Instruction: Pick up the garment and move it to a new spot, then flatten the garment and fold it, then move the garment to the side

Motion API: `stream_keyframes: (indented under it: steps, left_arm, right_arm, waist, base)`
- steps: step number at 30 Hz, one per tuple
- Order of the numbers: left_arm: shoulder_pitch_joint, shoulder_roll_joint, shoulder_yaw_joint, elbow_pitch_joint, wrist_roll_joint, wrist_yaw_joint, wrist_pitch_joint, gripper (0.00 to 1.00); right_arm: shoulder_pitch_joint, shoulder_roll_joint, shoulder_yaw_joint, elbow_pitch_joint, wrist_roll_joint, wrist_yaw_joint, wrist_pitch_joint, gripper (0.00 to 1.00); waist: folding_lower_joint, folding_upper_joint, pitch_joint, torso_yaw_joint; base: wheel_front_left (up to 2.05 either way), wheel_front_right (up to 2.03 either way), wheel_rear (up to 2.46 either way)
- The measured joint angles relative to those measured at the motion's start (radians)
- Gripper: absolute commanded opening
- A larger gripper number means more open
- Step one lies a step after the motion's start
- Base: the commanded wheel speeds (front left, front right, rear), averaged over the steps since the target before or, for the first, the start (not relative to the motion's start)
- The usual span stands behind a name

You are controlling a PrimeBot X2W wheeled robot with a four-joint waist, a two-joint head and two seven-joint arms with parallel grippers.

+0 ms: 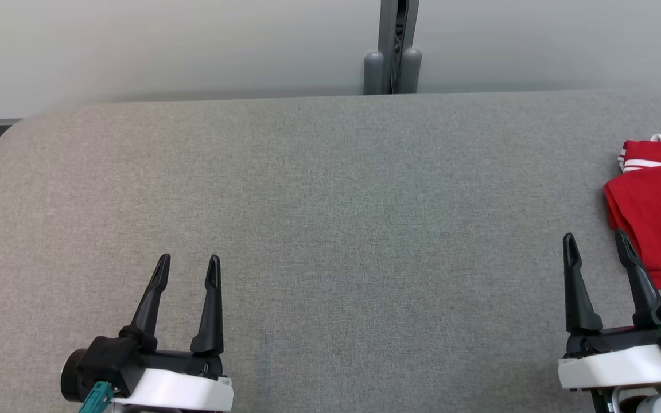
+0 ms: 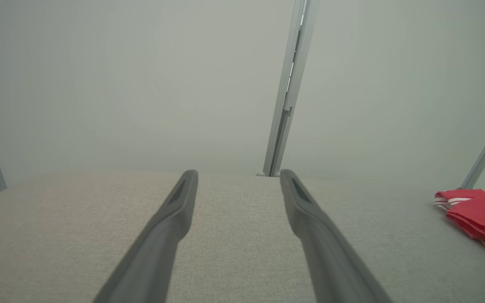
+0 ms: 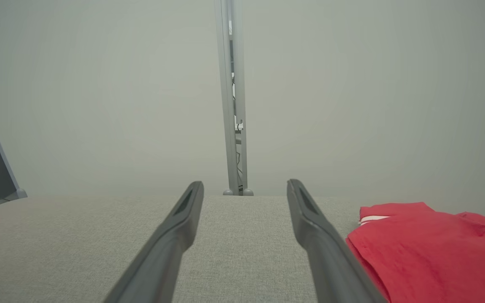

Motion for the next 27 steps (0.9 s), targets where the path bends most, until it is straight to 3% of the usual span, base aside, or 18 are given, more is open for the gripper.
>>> stream_keyframes:
  steps: [23,24,27]
  left_arm:
    - [0.029,0.000,-0.006,0.004,-0.040,0.011,0.000,1.00]
    - [0.029,0.000,-0.005,0.007,-0.046,0.006,0.000,0.00]
    - [0.037,-0.003,-0.009,0.034,-0.048,0.006,0.001,0.00]
  right_arm:
    - [0.027,0.000,0.001,0.008,-0.003,0.000,0.000,1.00]
    - [0.027,0.001,0.002,0.009,-0.004,0.000,0.000,0.00]
    - [0.037,0.009,0.002,0.036,-0.004,0.000,0.002,0.00]
  waist:
    - [0.0000,0.0000,-0.047,0.002]
    - [0.0000,0.0000,-0.046,0.002]
    - [0.0000,0.0000,-0.046,0.002]
  base:
    - [0.00,0.00,0.00]
    - [0.00,0.00,0.00]
    - [0.00,0.00,0.00]
